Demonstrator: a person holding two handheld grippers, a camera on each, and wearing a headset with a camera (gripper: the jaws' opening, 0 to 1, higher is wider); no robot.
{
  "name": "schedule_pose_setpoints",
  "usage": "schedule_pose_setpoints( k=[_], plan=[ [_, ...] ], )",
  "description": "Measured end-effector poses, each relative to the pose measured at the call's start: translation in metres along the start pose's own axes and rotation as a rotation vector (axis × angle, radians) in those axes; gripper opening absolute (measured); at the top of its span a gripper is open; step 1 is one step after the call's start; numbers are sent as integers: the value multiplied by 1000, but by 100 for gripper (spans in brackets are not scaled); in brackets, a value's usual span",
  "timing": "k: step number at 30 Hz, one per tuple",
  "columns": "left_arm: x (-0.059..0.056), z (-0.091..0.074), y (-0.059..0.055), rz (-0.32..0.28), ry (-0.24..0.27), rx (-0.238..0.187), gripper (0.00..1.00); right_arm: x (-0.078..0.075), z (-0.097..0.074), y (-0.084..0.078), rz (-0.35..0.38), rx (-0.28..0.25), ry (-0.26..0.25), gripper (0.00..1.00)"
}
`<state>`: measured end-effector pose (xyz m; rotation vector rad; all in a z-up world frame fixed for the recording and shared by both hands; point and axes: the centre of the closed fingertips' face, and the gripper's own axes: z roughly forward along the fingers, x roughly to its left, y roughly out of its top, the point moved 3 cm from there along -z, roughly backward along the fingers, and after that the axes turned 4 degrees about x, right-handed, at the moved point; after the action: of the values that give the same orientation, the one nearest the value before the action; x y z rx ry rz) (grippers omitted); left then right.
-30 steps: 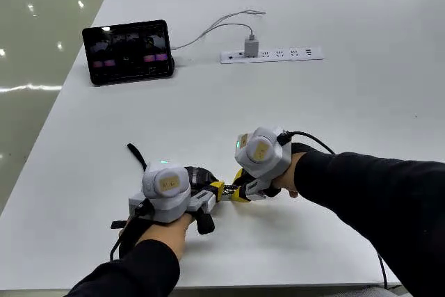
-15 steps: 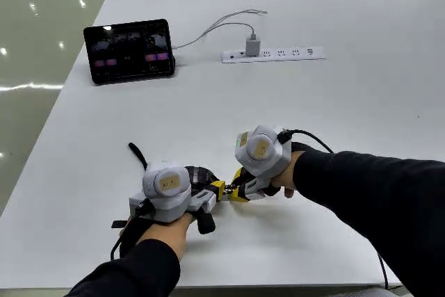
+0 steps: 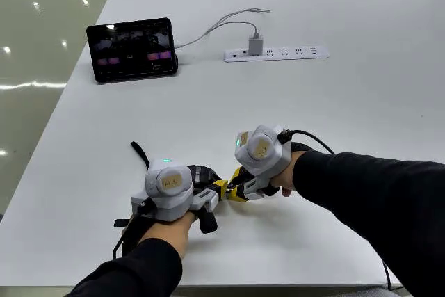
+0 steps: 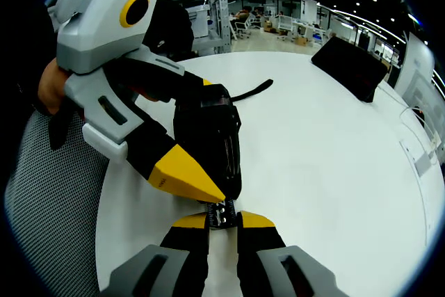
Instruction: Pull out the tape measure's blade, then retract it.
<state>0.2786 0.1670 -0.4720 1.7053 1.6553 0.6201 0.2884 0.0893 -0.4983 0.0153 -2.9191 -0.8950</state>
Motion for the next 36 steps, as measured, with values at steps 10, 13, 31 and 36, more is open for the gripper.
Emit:
schedule_pose_setpoints(
  k=[10, 13, 31, 36],
  plan=[
    [0, -1, 0, -1, -2, -1, 59, 0, 2, 3, -1, -8, 2, 11],
    [0, -1, 0, -1, -3, -1, 59, 1, 3, 4, -8, -7, 3, 11],
    [0, -1, 0, 1, -7, -9, 60, 1, 5, 7, -7, -26, -1, 12],
    [-1, -1, 0, 4, 2, -28, 61, 2, 6, 7, 2, -23, -8, 12]
  ],
)
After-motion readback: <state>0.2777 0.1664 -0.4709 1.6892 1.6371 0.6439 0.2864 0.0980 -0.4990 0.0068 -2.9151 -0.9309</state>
